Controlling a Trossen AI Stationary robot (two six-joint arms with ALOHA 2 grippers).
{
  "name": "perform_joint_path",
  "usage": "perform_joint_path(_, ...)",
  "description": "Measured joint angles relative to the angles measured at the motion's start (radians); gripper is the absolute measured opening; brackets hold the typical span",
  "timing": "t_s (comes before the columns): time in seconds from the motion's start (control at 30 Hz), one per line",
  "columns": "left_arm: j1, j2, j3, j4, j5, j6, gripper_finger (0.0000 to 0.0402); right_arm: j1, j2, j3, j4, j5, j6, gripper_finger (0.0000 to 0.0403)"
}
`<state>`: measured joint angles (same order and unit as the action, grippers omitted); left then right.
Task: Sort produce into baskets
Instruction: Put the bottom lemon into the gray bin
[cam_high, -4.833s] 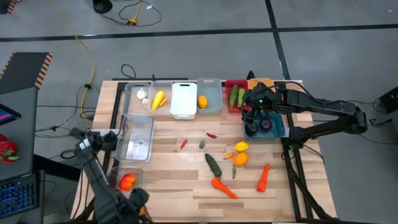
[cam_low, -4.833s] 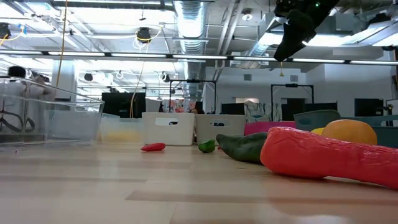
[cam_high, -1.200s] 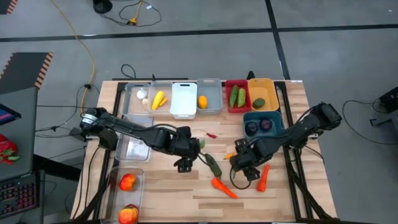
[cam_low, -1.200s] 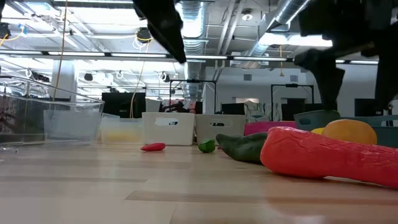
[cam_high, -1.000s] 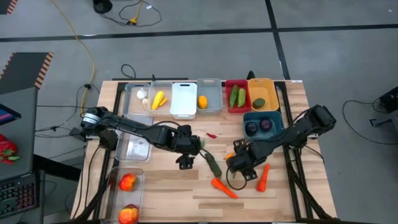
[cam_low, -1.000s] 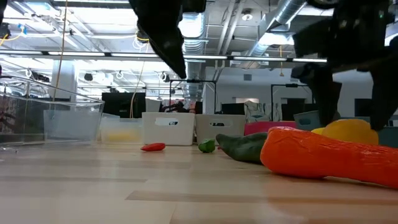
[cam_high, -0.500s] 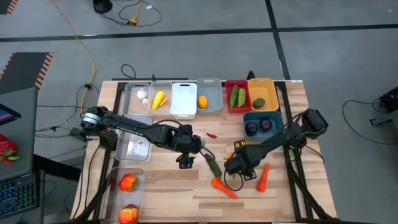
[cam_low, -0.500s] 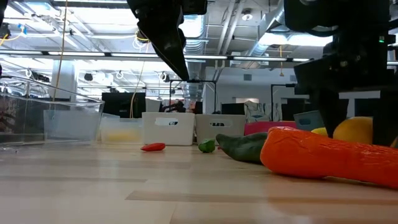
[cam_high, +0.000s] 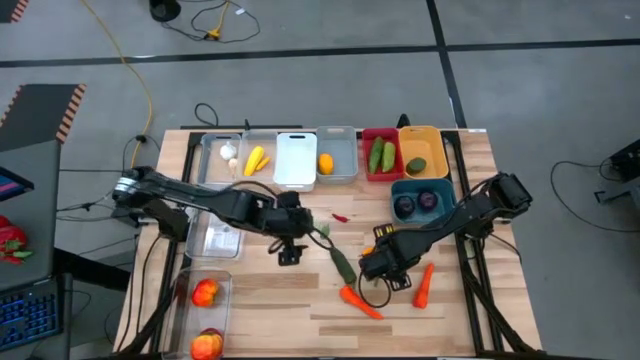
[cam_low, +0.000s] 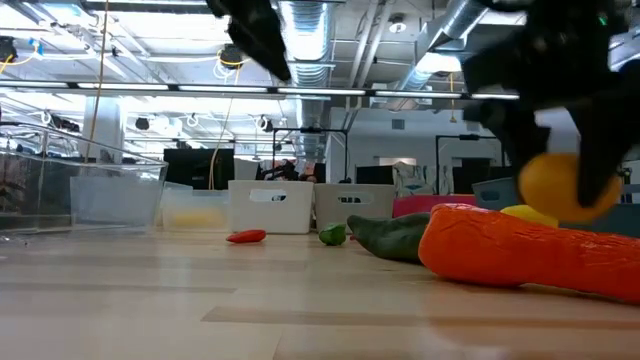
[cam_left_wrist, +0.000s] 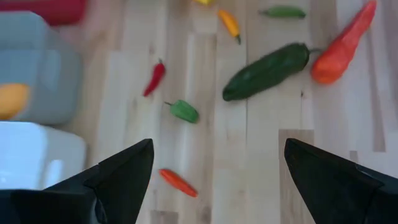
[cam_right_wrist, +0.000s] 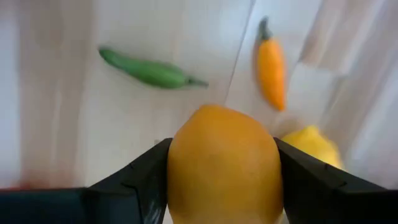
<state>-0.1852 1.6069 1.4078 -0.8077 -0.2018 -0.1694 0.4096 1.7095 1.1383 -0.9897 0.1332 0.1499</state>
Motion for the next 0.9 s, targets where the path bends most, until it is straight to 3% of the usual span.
perform_joint_path(0.17,0.000,-0.112,0.000,-0.029,-0.057,0.001,0.0349,-0.037,-0.013,0.092,0.003,0.015,-0.055,0.0267)
perform_joint_path(0.5,0.000,-0.257,-0.025,-0.125,-0.157,0.007,0.0349,-0.166,-0.014,0.263,0.072,0.222,-0.232,0.0266)
perform_joint_path(0.9,0.000,-0.576,-0.470,0.188,-0.154,-0.025,0.0349,-0.418,-0.015,0.272,0.426,0.234,-0.388,0.0266)
